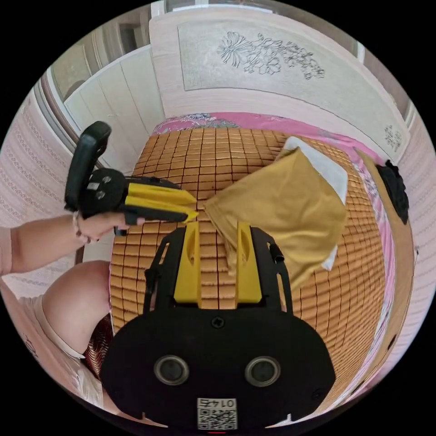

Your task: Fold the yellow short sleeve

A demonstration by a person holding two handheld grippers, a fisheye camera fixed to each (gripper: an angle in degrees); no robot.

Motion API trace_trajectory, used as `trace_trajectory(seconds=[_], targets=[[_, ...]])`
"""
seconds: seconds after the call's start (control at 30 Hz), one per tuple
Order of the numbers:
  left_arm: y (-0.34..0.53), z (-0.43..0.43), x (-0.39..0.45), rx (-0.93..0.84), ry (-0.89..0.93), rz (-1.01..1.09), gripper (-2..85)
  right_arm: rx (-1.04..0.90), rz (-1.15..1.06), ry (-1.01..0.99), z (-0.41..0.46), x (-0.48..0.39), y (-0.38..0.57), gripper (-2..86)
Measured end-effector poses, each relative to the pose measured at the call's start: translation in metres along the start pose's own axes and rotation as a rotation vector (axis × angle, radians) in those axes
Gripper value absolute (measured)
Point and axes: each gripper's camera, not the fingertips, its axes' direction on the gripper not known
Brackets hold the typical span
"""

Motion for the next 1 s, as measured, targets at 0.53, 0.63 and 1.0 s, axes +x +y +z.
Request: trace_trajectory(seconds=[0.53, 0.63, 1.0], targets=[[-0.066, -0.051, 0.005, -0.020, 0.168, 0.092, 12.3, 0.050, 0.160, -0.080, -0.017, 0.074, 0.015, 0.7], [-0.073, -0.061, 0.023, -0.027, 0.110, 0.168, 10.9, 0.058, 0.187, -0.093, -0.020, 0.082, 0.028, 0.6], [-0.073, -0.110, 0.007, 0.003, 0.064, 0.133, 0.3, 0.329, 0.475, -0.156, -0.112, 0.140, 0.147, 0.4]])
